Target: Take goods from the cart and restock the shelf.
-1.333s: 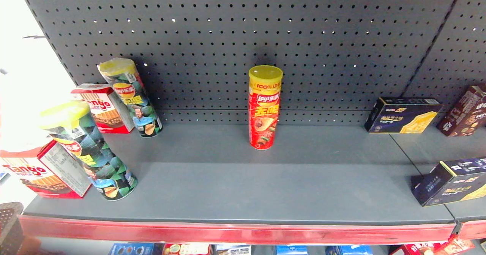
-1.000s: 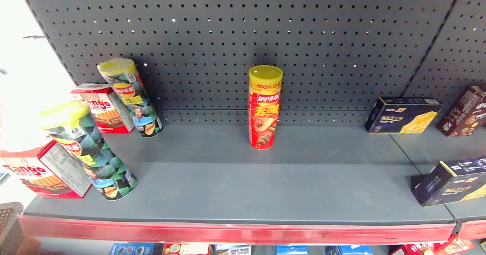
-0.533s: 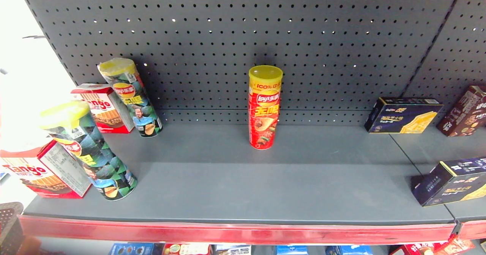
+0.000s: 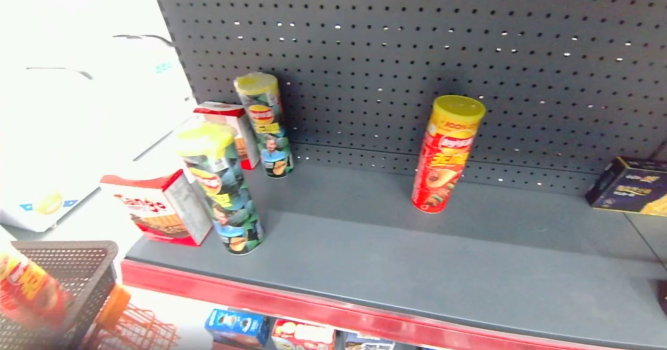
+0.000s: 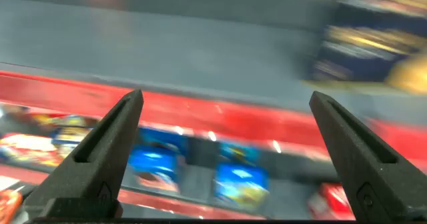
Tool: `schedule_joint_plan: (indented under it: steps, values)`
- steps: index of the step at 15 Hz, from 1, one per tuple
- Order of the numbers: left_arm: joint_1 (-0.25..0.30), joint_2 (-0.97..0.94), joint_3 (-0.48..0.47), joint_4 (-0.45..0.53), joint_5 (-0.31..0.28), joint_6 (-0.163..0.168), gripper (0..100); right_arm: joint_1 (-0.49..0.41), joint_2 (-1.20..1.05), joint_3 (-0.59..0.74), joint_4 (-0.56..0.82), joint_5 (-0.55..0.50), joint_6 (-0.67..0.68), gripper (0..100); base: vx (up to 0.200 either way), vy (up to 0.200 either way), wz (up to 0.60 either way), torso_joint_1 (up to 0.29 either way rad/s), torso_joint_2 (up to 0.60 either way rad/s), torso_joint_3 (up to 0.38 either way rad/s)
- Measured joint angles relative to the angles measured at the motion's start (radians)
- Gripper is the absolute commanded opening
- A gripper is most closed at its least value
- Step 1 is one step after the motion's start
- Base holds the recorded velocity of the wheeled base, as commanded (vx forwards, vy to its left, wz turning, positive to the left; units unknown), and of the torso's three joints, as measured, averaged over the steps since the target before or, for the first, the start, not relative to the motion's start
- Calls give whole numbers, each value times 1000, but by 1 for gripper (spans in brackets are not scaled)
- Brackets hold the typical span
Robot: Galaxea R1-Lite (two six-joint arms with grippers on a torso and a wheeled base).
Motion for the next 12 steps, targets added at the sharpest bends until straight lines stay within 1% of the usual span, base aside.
schedule_joint_plan:
  steps: [2, 12]
  values:
    - [0, 0, 0, 0, 0, 0, 100, 0, 0, 0, 0, 0, 0, 100, 0, 0, 600, 5, 2, 2]
    - [0, 0, 0, 1, -2, 1, 100, 0, 0, 0, -1, -1, 2, 100, 0, 0, 0, 0, 0, 0]
